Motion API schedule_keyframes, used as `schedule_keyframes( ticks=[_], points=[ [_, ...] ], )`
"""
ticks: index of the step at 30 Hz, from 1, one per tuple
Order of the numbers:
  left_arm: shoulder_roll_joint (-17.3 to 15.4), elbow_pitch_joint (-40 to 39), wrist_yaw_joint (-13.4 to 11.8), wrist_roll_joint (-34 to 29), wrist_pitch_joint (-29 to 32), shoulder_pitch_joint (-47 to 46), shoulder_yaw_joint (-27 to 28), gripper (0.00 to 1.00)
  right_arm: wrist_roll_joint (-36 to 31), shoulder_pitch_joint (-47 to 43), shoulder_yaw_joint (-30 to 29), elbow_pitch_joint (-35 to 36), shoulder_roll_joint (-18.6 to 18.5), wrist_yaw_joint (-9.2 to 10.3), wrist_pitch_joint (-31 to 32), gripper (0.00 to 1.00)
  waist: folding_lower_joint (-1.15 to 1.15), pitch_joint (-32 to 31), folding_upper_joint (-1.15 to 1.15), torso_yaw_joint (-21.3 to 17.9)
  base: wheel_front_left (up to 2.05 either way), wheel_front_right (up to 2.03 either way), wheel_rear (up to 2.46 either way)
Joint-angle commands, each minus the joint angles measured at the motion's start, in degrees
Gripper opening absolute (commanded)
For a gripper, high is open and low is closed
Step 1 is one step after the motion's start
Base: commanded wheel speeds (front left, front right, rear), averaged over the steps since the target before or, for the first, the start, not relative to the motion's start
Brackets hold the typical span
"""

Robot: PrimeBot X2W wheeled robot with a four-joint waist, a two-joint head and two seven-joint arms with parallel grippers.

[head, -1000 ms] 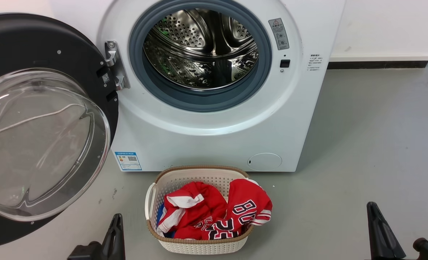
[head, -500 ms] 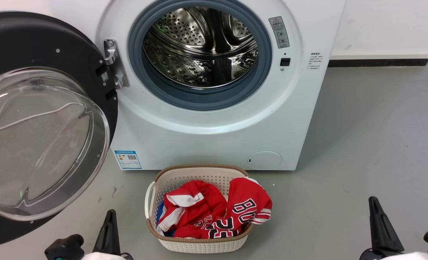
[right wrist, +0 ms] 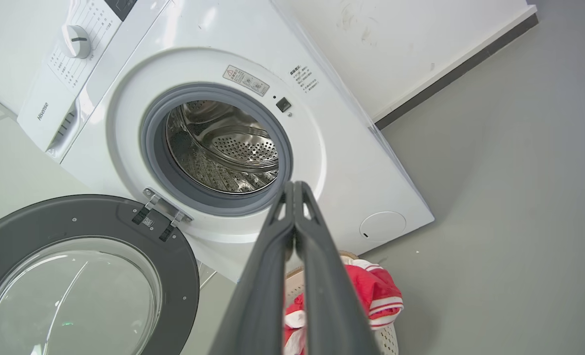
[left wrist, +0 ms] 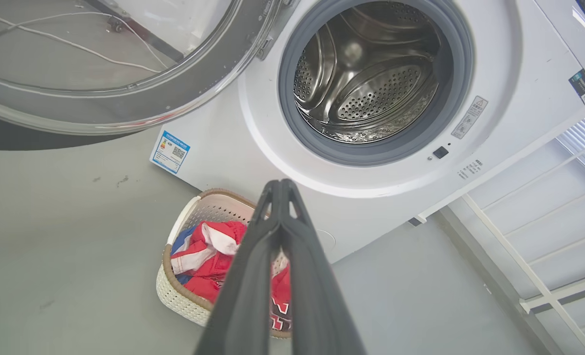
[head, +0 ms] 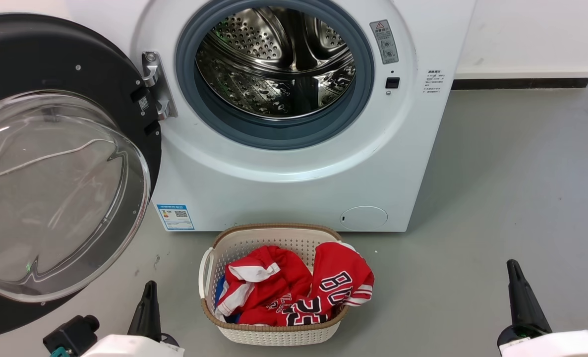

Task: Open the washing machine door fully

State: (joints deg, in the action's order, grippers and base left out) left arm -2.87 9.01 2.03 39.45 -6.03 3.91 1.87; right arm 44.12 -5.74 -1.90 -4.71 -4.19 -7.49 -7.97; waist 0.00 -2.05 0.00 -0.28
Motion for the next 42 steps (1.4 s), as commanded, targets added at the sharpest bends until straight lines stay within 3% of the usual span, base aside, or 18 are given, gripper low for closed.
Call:
schedule_keyframes(
  ticks=[1,42],
  points=[
    [0.0,-0.5,0.3,1.4,0.3,-1.8,0.2,0.0,1.4,1.4,-0.1,0.3,-0.5,-0.01,0.2,0.0,0.0,0.0,0.0,0.0,0.0,0.0,0.0],
    [0.0,2.6,3.3,30.2,7.2,-6.8,2.8,0.0,29.0,7.6,-1.0,-5.0,-0.7,-0.01,7.0,0.0,0.0,1.0,0.0,0.1,0.0,0.0,0.0]
  ],
)
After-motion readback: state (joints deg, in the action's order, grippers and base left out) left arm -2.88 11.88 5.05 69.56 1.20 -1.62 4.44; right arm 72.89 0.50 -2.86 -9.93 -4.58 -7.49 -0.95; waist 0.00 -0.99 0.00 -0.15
